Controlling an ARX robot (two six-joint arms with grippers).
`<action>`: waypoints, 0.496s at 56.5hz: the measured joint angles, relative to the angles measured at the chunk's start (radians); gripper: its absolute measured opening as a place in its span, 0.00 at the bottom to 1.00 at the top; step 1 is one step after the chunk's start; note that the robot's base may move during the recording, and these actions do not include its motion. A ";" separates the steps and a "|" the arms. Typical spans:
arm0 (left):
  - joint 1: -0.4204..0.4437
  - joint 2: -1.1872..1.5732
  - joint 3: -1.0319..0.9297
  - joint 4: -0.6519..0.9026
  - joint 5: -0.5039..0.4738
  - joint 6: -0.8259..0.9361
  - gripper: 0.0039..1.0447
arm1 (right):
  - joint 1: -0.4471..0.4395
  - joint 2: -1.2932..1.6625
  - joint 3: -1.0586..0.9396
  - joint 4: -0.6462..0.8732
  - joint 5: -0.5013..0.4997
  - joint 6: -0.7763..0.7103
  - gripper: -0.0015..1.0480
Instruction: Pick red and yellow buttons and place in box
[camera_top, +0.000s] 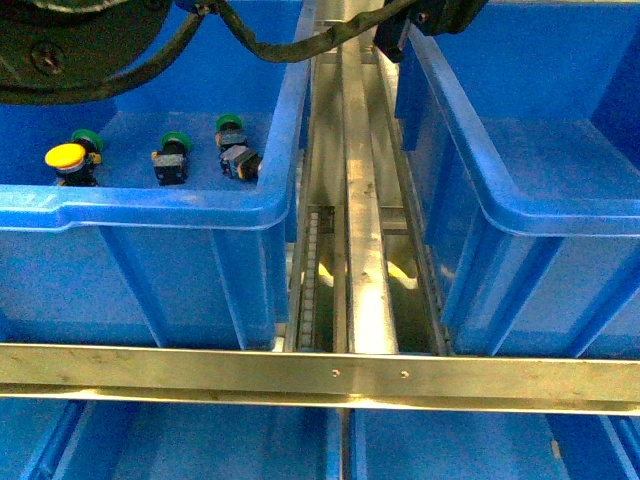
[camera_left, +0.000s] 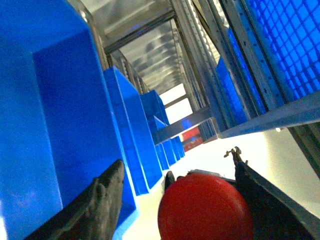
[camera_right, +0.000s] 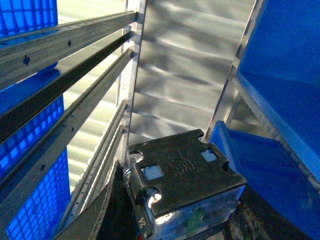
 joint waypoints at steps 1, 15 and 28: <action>0.003 -0.003 0.000 -0.002 -0.002 0.011 0.69 | -0.002 0.001 -0.002 0.001 0.003 0.000 0.38; 0.049 -0.106 -0.002 -0.058 -0.036 0.140 0.92 | -0.033 0.024 -0.031 -0.008 0.024 -0.028 0.38; 0.155 -0.410 -0.158 -0.254 -0.029 0.359 0.93 | -0.048 0.008 -0.034 -0.038 0.053 -0.141 0.37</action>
